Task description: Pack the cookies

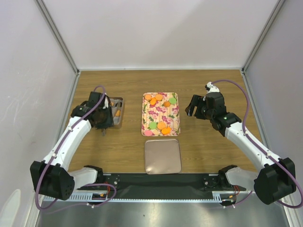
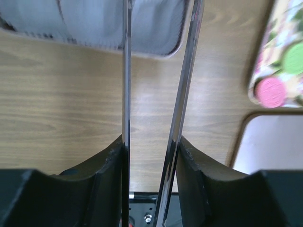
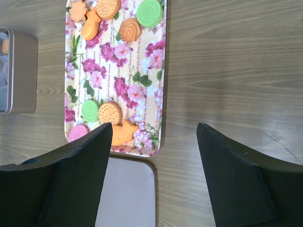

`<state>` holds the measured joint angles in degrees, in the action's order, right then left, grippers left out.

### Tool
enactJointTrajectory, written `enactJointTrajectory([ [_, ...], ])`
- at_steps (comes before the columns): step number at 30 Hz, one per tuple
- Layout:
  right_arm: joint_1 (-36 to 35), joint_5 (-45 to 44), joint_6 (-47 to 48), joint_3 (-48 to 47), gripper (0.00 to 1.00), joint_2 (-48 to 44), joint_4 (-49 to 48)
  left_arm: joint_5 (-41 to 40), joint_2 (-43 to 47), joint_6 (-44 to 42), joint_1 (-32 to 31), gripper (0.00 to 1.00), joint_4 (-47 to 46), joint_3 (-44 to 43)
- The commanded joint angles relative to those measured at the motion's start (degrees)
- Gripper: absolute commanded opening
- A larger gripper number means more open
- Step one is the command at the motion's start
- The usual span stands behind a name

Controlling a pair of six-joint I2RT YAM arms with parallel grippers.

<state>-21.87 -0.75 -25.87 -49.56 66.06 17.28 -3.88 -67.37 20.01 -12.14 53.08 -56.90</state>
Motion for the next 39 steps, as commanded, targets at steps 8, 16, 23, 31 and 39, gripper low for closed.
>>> enactJointTrajectory([
  [8,0.2,-0.7,0.4,-2.0,0.78,-0.4,-1.0,-2.3,-7.6,1.6,-13.9,0.47,-1.7,-16.1],
  [16,0.2,-1.9,0.6,-1.9,0.78,-0.9,-0.6,-2.2,-21.9,2.4,-25.3,0.47,-5.7,-26.4],
  [23,0.2,-2.0,0.6,-1.9,0.78,-1.0,-0.5,0.0,-31.3,1.9,-28.1,0.47,-9.1,-29.5],
  [31,0.2,-1.8,0.6,-1.9,0.78,-0.9,-0.7,0.8,-36.9,1.2,-28.9,0.47,-11.6,-31.2],
  [39,0.2,-1.8,0.5,-1.9,0.78,-1.1,-0.7,0.5,-39.5,0.7,-28.9,0.46,-11.8,-32.1],
])
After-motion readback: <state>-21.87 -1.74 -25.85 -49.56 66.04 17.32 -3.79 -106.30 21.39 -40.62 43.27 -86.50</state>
